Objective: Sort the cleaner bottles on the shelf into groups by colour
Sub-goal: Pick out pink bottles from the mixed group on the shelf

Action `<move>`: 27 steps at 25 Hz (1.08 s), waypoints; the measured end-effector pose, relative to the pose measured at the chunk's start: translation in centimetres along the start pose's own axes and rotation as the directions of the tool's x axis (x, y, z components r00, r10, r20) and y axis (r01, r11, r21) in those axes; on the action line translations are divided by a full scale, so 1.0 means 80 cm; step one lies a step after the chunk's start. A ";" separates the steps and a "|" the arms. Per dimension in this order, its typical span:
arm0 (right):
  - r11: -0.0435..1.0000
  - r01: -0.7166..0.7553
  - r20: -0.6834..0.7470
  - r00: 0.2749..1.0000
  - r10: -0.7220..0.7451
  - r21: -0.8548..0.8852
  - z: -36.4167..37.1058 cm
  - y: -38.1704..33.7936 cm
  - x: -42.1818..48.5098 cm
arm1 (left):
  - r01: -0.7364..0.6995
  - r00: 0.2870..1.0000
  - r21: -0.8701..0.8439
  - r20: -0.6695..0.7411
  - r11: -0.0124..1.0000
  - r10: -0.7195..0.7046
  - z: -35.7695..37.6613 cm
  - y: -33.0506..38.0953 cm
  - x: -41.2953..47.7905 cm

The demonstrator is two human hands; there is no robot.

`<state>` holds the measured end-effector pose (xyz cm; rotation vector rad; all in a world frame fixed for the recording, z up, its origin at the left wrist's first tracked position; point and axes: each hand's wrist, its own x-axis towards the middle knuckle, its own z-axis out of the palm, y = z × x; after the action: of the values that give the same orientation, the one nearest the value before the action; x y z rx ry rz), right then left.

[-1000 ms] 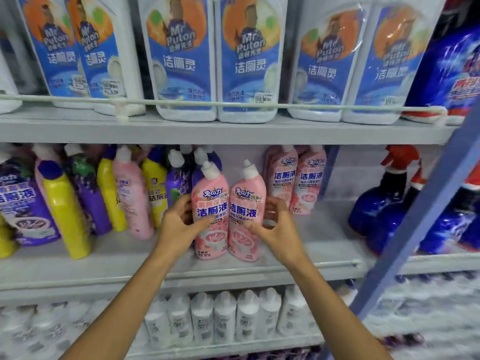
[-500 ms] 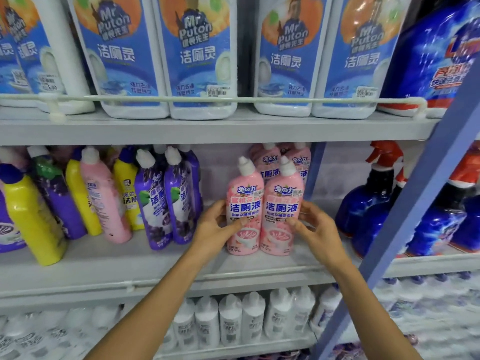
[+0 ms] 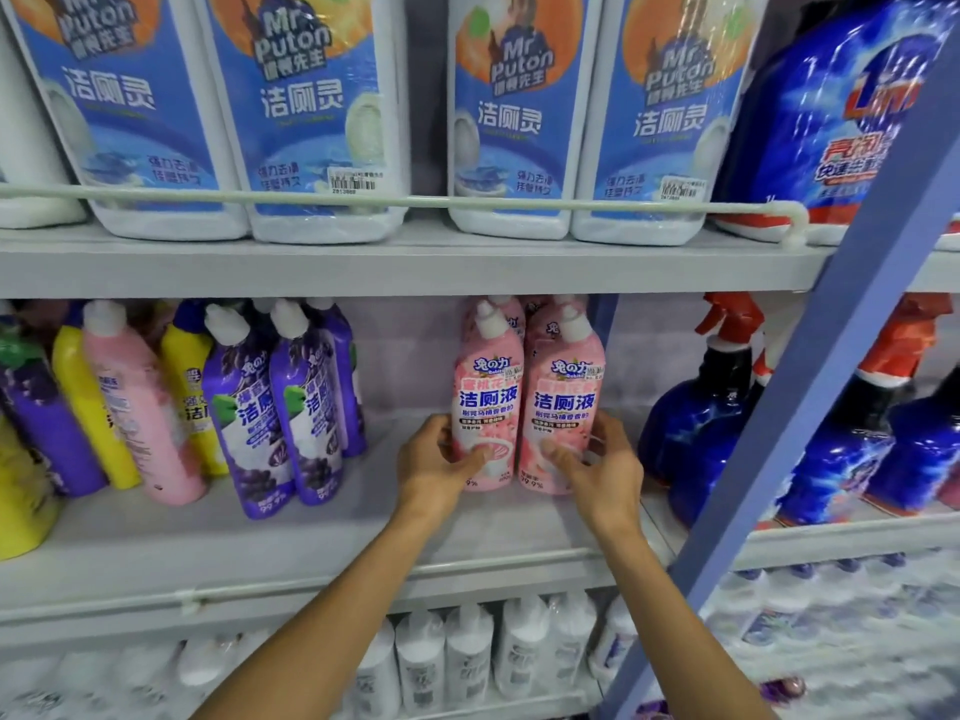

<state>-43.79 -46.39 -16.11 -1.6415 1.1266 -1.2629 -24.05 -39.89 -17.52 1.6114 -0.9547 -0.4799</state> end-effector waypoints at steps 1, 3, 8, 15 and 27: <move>1.000 0.004 0.001 1.000 -0.004 0.006 0.000 0.001 0.009 | -0.003 1.000 0.008 -0.014 1.000 0.003 0.004 0.001 0.006; 1.000 -0.009 0.004 1.000 0.009 0.010 0.004 0.004 0.028 | -0.005 0.999 0.013 -0.046 1.000 0.006 0.014 0.000 0.019; 0.997 -0.077 0.012 0.997 0.077 0.003 0.020 0.009 0.063 | 0.011 0.998 -0.009 -0.066 1.000 -0.011 0.027 0.007 0.034; 0.993 -0.118 0.033 0.993 0.117 0.023 0.018 0.020 0.072 | -0.014 0.998 -0.037 -0.059 0.999 0.012 0.027 0.000 0.039; 0.998 -0.031 0.055 0.998 0.028 0.049 0.009 0.030 0.044 | -0.063 0.997 -0.031 -0.034 0.998 0.062 -0.018 0.007 0.024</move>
<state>-43.16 -50.42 -17.42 -1.6070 1.0745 -1.2116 -22.01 -40.52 -16.28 1.5517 -0.9652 -0.4220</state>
